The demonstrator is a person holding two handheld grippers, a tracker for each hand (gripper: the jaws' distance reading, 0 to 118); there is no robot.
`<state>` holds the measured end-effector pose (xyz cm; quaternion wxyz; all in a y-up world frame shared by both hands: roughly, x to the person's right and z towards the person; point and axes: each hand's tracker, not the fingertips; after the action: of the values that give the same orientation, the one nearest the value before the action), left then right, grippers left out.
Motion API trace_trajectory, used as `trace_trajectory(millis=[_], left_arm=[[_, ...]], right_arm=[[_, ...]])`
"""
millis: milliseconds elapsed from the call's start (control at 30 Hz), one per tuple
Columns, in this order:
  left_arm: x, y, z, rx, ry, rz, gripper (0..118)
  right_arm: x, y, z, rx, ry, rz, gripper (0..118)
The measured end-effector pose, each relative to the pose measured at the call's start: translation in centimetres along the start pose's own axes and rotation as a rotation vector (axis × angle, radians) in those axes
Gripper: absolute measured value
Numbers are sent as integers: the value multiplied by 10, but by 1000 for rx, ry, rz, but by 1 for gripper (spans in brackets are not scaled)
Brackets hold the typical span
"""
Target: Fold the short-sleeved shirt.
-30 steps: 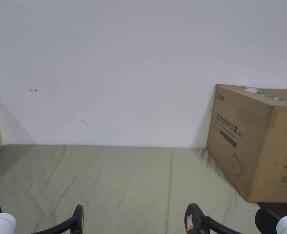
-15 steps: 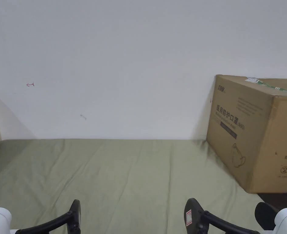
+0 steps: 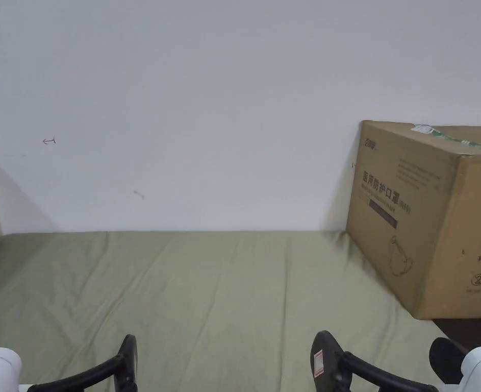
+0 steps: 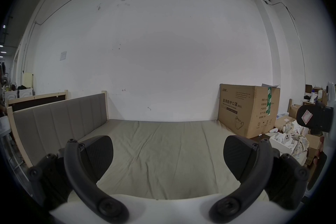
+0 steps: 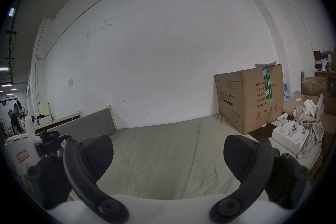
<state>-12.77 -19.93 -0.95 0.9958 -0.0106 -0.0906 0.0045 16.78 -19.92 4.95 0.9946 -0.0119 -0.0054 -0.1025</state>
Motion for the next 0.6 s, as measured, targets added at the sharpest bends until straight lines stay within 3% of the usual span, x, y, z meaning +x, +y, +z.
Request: trace_trajectory(millis=[600], left_arm=[[3,6,4,13,-17,-24,118]], right_arm=[[-2,-5,-3,-21,-9,37,118]])
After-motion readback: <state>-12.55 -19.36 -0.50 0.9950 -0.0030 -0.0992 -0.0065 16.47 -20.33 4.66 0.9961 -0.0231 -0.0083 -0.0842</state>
